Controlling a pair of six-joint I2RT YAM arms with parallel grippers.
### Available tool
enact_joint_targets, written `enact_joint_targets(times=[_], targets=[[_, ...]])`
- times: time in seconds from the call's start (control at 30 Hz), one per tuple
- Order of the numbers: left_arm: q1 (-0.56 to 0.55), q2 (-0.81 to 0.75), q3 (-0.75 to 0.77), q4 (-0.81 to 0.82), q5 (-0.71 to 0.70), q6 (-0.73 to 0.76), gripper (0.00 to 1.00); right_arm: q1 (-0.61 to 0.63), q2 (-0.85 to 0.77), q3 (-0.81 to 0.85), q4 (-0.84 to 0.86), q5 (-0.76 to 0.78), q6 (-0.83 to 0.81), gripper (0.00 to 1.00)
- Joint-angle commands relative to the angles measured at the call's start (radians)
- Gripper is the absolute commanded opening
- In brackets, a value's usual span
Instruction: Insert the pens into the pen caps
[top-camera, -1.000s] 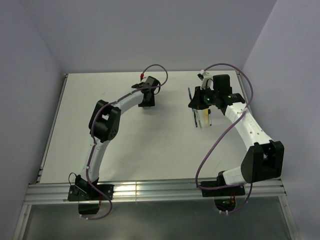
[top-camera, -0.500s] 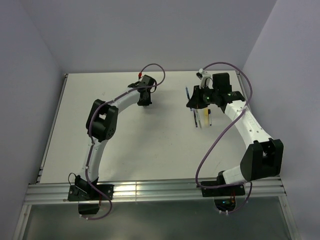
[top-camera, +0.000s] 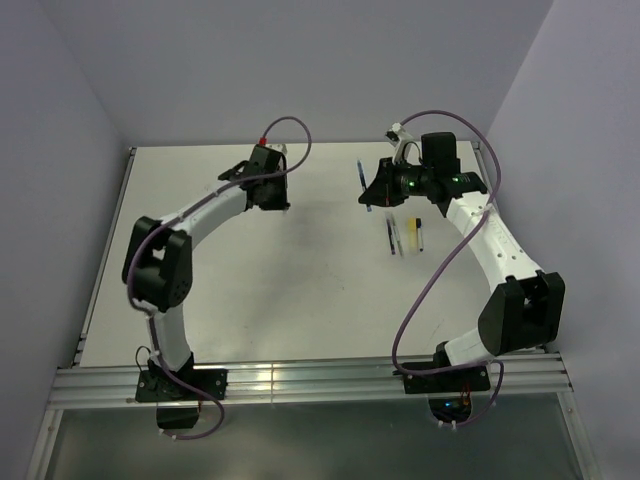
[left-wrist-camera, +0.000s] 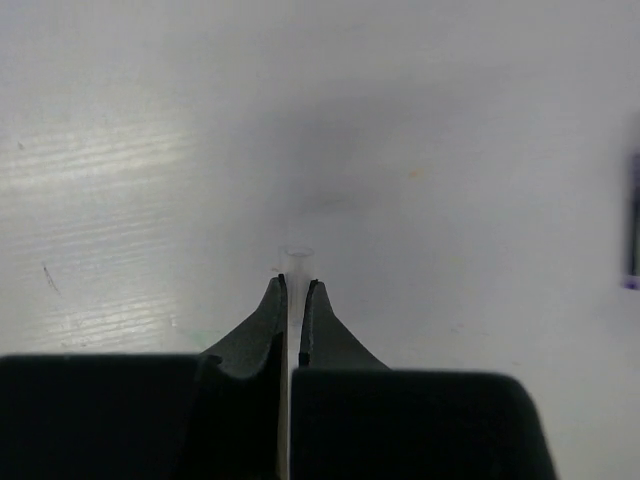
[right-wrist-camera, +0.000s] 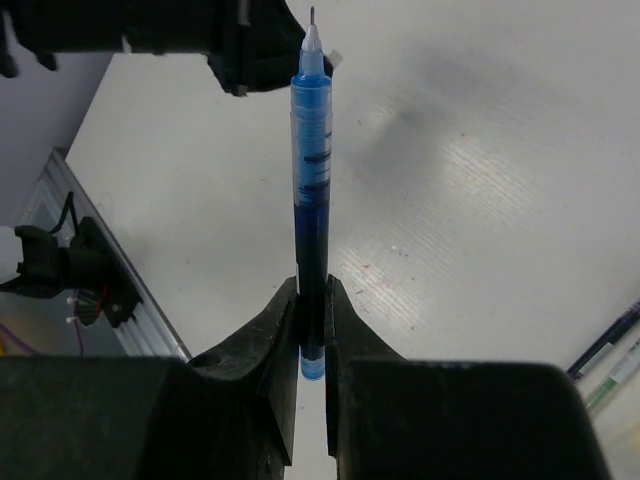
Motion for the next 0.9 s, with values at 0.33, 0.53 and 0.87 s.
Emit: enact_joint_targets(times=[0.33,0.53,0.87], targets=[[0.072,-0.475,0.012,0.586,0.374,-0.175,0.00,0.073,-0.083,0.085,0.189,-0.177,0.058,0.00],[0.089,-0.522,-0.123,0.976,0.555,-0.447,0.00,0.187,-0.079,0.148,0.207,-0.183,0.081,0.00],[0.066,-0.535,-0.234,1.221,0.595,-0.625,0.00,0.250,-0.048,0.191,0.226,-0.194,0.127,0.00]])
